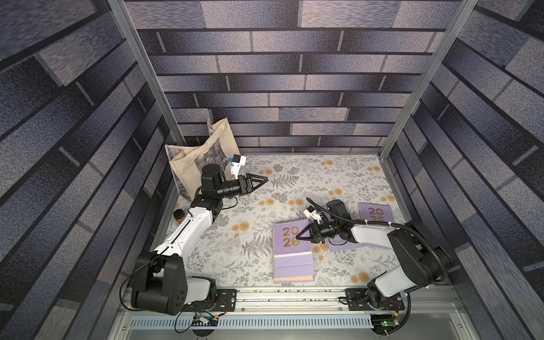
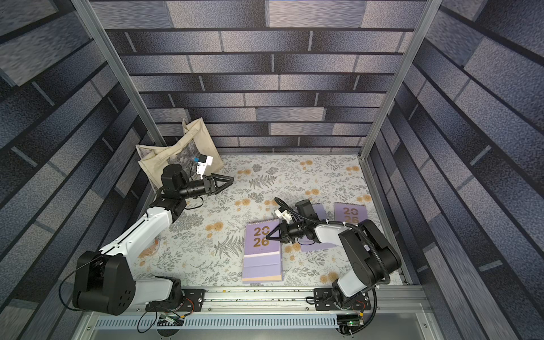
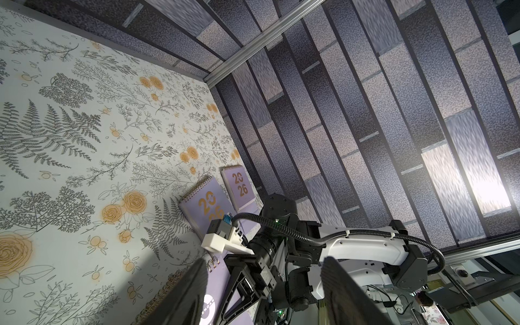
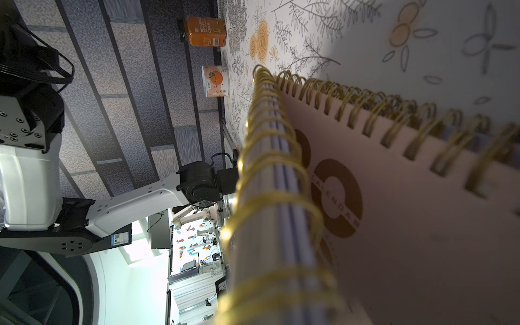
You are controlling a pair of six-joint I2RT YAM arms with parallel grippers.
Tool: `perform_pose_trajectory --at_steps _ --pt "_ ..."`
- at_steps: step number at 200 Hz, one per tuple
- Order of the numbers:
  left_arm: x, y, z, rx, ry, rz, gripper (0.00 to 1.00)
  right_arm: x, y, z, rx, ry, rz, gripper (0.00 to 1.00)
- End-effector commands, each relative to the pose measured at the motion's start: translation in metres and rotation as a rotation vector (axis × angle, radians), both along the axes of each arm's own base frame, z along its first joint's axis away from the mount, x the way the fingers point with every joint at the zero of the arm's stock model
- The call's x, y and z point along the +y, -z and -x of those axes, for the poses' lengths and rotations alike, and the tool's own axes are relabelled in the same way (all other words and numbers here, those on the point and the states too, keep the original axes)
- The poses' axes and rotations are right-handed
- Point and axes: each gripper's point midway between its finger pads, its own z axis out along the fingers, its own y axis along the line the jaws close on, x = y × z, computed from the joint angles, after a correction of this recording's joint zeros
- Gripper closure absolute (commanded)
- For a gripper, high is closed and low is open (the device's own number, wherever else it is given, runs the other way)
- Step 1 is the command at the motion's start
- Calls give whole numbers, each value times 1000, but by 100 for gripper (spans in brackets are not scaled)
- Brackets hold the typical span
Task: Stack the calendars
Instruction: Place the calendar at the calendar.
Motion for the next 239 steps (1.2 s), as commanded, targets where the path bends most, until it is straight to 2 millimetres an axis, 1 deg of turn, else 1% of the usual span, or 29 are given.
perform_pose_trajectory --at_steps 1,43,57,74,93,125,162,206,239 --pt "-2 2 2 -7 20 7 33 4 -2 4 0 -30 -12 100" --pt "-2 1 3 -10 20 7 33 4 1 4 9 -34 -1 100" --pt "-2 1 3 -11 19 7 33 4 2 4 12 -32 6 98" --pt "-2 1 3 -11 21 7 33 4 3 4 14 -33 20 93" --pt "-2 1 3 -10 20 7 33 3 3 4 15 -29 39 82" --pt "-2 2 3 -10 20 7 33 1 1 4 12 -28 69 71" --pt "-2 2 3 -9 20 8 33 -1 2 3 15 -17 92 65" --pt "-2 2 4 -11 23 8 33 -2 -8 -3 8 5 137 64" --pt "-2 2 4 -11 22 8 33 -9 -7 -2 25 7 209 64"
